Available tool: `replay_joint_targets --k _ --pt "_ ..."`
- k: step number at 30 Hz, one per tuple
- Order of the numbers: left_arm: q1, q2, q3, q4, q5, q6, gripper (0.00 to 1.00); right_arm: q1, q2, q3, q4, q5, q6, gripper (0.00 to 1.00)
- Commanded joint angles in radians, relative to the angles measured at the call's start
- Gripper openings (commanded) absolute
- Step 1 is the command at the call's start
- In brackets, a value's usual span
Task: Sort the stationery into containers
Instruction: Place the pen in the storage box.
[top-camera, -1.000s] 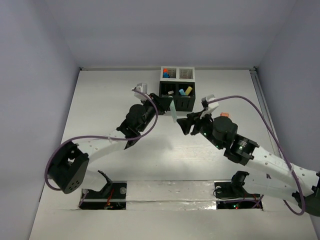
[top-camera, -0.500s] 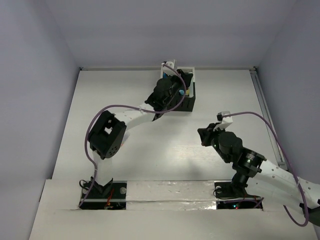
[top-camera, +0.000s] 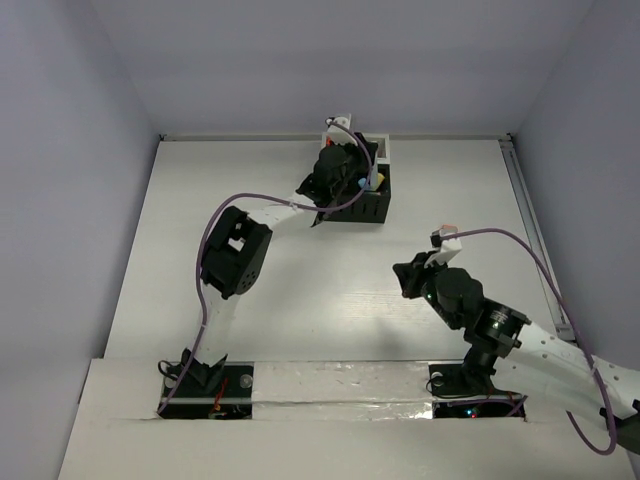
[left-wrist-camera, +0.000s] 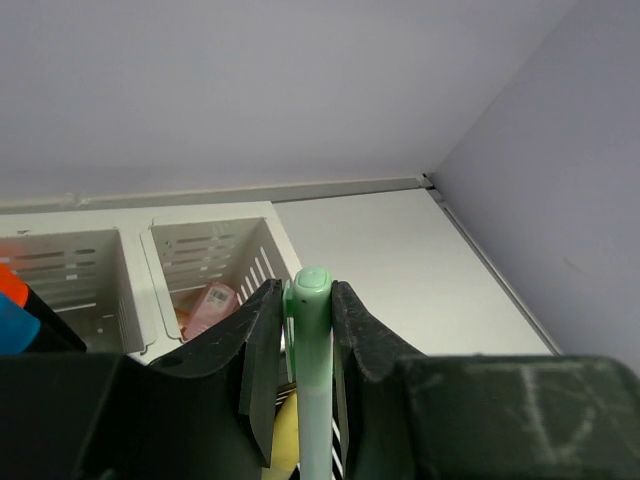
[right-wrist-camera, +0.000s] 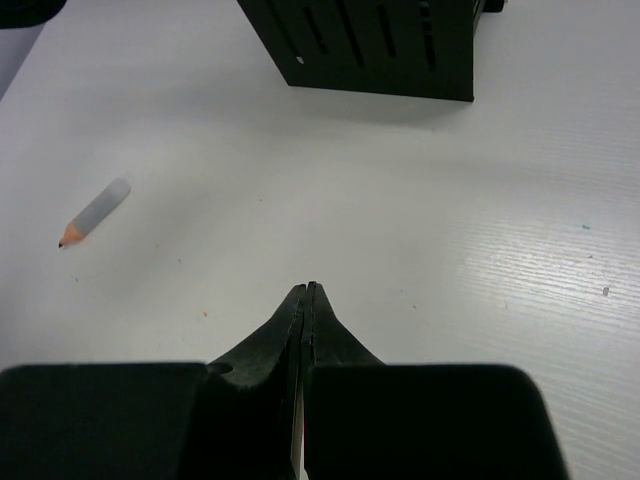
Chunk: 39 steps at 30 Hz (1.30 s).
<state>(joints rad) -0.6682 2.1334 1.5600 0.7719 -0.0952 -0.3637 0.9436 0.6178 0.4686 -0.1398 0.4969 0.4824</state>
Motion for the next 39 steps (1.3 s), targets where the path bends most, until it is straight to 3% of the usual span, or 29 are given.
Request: replay_joint_targets --k 1,6,16,22,27,34,37,39 --pt "-0.001 -0.01 0.019 0.099 0.029 -0.011 0.0 0.003 0.008 -0.004 0.068 -0.006 -0.014 0.0" --pt "-0.001 -0.05 -0.116 0.202 0.055 -0.041 0.05 0.003 0.013 -0.005 0.077 0.023 -0.013 0.05" --pt "-0.001 -0.202 -0.299 0.309 0.075 -0.029 0.57 0.003 0.114 0.031 0.068 0.061 0.018 0.35" --pt "-0.001 -0.395 -0.385 0.303 0.089 0.019 0.75 0.003 0.213 0.096 0.06 0.046 0.009 0.44" --pt "-0.01 -0.614 -0.52 0.259 0.065 0.019 0.77 0.003 0.409 0.174 0.086 -0.076 0.01 0.5" --pt "-0.01 -0.992 -0.943 0.192 -0.077 -0.104 0.75 0.003 0.618 0.295 0.123 -0.181 0.012 0.55" --pt "0.001 -1.164 -1.056 0.089 -0.101 -0.136 0.74 -0.017 0.661 0.34 0.091 -0.109 0.013 0.63" --pt "0.001 -1.284 -1.087 -0.032 -0.116 -0.123 0.74 -0.077 0.71 0.364 0.08 -0.214 0.012 0.67"
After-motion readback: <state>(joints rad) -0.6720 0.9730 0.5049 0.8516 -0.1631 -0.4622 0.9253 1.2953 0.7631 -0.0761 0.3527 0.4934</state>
